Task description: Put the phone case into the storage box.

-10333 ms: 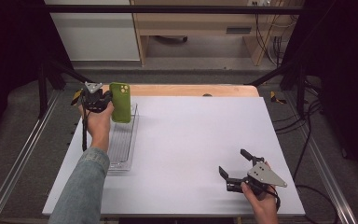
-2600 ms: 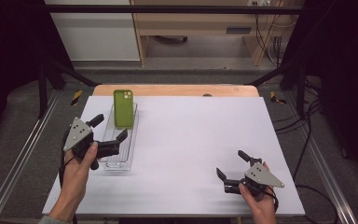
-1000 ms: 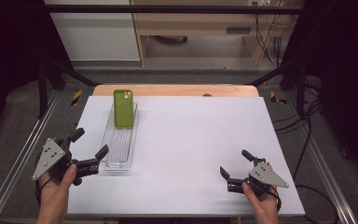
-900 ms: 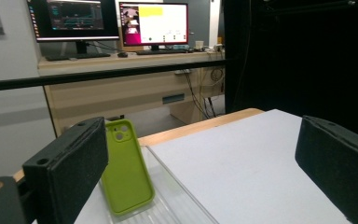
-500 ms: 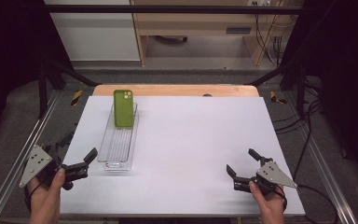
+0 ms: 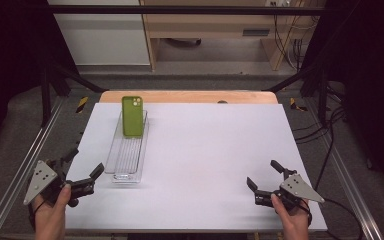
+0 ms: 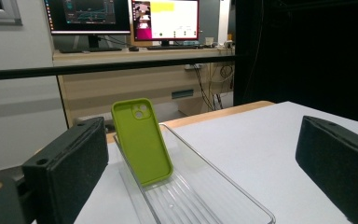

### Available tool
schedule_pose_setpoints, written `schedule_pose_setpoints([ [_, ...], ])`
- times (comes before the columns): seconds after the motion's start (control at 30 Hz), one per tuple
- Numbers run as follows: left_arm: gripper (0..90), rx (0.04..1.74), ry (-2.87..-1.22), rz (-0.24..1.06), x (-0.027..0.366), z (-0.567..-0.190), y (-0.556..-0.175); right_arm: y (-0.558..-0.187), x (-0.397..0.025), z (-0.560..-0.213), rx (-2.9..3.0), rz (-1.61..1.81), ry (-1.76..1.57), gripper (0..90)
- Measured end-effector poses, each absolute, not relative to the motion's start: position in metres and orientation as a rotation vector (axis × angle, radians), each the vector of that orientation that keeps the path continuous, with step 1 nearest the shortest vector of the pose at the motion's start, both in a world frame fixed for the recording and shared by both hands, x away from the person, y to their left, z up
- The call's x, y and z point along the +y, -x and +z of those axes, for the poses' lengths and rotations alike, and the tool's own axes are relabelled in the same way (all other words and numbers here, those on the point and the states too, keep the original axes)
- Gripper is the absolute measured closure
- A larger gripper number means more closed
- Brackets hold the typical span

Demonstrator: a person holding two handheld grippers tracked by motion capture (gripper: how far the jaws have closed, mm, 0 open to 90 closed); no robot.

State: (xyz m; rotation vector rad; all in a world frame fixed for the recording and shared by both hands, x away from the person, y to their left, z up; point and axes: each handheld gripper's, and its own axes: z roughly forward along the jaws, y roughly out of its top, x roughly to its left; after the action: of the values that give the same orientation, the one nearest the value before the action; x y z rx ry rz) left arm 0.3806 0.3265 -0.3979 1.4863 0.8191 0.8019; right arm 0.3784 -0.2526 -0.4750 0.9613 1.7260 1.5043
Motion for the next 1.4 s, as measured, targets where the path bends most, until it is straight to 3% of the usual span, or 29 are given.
schedule_pose_setpoints([
  [1.4,2.0,0.824,-1.559,0.738,0.315,-0.442,-0.381,-0.38,-0.262,-0.48,1.753,1.465,-0.964,2.5],
])
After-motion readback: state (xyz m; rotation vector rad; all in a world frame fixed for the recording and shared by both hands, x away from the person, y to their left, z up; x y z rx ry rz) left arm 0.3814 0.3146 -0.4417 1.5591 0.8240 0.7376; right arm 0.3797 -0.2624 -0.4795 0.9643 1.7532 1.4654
